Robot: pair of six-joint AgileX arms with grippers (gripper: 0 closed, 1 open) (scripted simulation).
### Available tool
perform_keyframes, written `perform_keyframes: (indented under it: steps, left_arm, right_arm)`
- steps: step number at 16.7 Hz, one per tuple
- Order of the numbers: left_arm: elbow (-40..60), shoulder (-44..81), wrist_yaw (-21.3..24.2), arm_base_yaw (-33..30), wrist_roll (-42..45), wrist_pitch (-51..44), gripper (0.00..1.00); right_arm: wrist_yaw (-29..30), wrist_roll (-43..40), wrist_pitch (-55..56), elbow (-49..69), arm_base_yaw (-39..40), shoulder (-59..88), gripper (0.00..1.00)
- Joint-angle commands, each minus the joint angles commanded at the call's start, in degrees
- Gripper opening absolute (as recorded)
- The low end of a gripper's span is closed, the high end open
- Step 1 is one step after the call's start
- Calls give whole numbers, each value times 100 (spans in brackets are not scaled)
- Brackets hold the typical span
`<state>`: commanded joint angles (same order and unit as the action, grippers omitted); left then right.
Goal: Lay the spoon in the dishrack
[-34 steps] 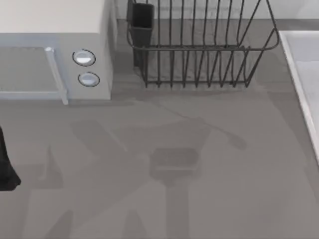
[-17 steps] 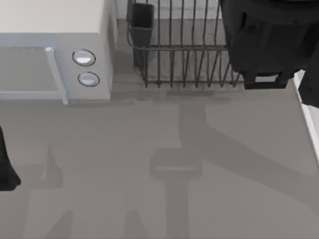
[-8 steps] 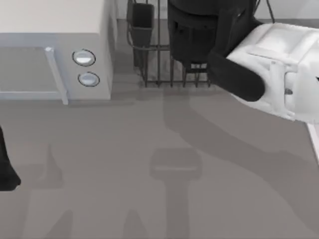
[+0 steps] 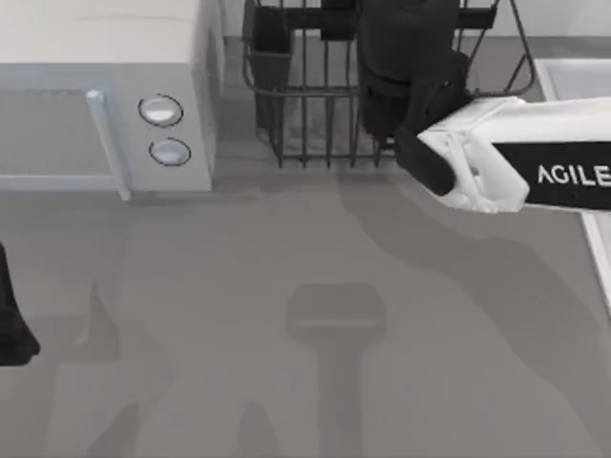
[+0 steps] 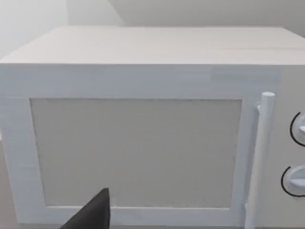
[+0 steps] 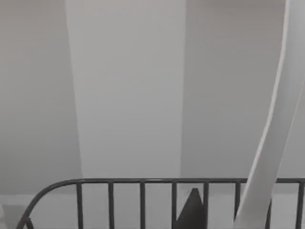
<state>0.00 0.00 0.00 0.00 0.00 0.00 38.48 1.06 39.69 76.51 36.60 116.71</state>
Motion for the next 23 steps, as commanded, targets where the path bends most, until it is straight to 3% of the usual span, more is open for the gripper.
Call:
perform_keyframes:
  steps: [5,18,23]
  left_arm:
    - [0,0,0,0,0,0,100]
    - [0,0,0,0,0,0,100]
    - [0,0,0,0,0,0,100]
  right_arm:
    - [-37,-4,46,-13,-39,43,0]
    - [-37,-4,46,-13,-39,43,98]
    - [-37,-4,46,-13,-39,43,100]
